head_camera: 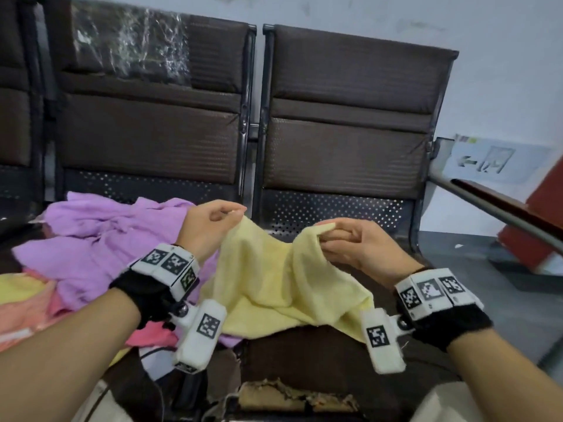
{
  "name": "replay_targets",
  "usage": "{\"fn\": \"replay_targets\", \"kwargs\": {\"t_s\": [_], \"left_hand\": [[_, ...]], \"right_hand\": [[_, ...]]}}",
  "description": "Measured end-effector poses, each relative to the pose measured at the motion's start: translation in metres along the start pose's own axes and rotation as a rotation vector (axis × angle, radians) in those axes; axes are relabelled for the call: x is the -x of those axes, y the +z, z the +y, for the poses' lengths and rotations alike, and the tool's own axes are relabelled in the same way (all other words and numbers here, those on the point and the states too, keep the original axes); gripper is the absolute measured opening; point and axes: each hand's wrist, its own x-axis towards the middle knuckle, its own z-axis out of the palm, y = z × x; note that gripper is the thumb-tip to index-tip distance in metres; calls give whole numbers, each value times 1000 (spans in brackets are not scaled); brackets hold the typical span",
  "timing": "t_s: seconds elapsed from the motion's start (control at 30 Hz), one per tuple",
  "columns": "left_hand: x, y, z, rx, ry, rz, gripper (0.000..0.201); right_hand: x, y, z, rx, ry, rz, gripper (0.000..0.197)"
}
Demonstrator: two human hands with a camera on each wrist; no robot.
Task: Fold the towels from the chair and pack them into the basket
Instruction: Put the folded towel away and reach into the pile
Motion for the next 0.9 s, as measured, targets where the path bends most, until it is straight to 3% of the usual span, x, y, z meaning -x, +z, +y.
{"fn": "replay_targets", "kwargs": {"t_s": [0.13,0.2,0.3,0.37,0.47,0.67,0.9], "left_hand": [[6,6,3,73,-94,-47,9],[12,13,5,113,-128,-100,7],[19,24,10,150,-145,-172,6],[24,30,13,174,-152,-208,5],[29,36,16,192,-189,-274,7],[39,36,19,169,-223,-390,11],[47,33,32,162,-221,-421,13]], "right_hand": [[-2,14,5,676,-58,127,11],[-2,22,-1,904,-231,138,8],[-1,37,-9,806,-484,164,15],[-1,44,-11,682,-410,196,21],[-1,46,-4,697,-282,160,12],[-2,43,7,640,-231,260,15],[2,56,7,607,-211,234,27]]}}
